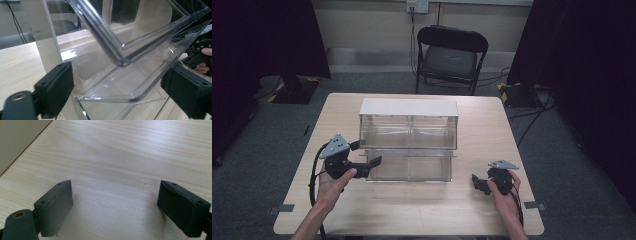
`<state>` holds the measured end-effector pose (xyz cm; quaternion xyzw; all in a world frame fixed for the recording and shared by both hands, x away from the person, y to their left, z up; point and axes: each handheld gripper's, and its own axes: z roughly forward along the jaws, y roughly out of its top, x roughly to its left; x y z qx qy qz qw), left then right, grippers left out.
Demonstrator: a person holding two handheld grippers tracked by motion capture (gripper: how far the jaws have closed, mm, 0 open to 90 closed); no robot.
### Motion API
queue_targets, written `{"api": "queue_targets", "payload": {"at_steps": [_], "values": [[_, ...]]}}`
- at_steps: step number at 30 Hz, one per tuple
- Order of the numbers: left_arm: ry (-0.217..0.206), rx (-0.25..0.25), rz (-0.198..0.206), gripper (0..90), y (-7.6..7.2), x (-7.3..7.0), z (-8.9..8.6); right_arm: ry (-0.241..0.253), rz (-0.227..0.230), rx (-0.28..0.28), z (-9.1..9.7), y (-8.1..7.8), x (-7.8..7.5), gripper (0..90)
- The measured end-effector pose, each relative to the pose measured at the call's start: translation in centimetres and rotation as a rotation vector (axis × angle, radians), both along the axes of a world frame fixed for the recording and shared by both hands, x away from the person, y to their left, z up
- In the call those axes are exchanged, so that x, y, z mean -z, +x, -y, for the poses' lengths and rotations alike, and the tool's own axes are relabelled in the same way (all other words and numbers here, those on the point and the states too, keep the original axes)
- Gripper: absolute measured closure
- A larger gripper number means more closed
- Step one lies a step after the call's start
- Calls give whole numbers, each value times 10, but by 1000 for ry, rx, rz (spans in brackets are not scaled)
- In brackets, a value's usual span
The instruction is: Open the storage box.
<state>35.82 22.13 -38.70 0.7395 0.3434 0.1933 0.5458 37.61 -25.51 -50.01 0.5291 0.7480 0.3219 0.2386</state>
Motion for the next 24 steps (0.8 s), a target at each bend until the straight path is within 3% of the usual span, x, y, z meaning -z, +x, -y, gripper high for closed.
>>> {"api": "queue_targets", "payload": {"at_steps": [11, 15, 24], "values": [[-3, -8, -13, 52, 5, -1, 4, 0, 0, 0, 0, 0, 0, 122], [13, -11, 3, 17, 6, -2, 8, 0, 0, 0, 0, 0, 0, 122], [0, -24, -8, 6, 6, -2, 10, 0, 0, 0, 0, 0, 0, 122]]}}
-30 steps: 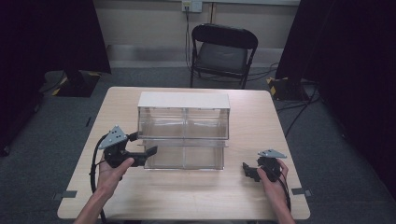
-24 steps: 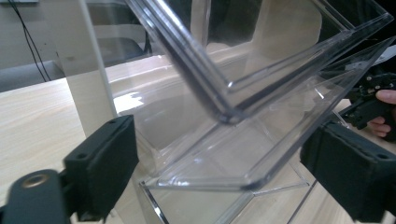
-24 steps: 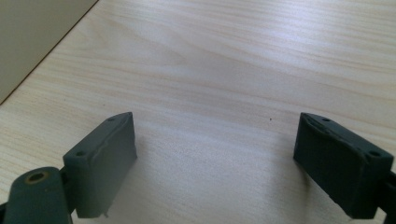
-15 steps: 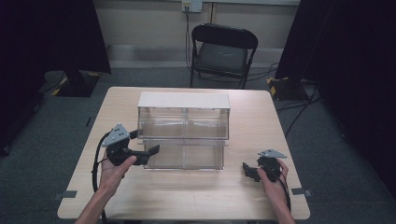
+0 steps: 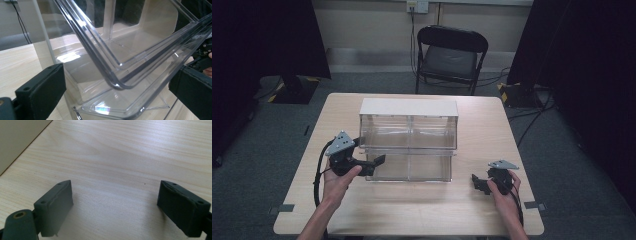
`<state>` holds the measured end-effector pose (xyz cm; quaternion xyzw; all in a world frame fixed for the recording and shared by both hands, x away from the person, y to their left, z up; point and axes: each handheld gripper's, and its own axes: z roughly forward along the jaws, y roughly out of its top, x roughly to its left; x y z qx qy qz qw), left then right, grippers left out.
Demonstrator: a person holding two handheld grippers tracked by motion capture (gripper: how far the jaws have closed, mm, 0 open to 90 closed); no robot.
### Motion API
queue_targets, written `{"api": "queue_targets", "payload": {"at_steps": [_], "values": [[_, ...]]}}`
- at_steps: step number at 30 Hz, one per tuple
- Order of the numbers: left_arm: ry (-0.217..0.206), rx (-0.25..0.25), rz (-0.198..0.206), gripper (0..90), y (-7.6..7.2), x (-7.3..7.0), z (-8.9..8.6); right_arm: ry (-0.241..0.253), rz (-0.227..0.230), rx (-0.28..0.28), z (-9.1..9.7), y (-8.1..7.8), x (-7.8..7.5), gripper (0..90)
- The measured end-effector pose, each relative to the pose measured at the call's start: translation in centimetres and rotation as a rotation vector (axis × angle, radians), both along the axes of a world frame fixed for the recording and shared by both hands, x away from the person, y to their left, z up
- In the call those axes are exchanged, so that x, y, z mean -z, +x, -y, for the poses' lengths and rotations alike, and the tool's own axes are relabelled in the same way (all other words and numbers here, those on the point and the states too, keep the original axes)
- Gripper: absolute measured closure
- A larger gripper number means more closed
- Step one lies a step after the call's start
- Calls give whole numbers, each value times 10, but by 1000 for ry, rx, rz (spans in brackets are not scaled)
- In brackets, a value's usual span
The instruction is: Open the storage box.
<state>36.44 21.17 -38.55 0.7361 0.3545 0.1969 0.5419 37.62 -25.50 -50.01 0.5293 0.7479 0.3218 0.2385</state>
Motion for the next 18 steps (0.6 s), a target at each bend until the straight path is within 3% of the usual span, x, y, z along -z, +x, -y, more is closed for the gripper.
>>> {"api": "queue_targets", "payload": {"at_steps": [18], "values": [[-8, -6, -8, 0, 1, 1, 1, 0, 0, 0, 0, 0, 0, 123]]}}
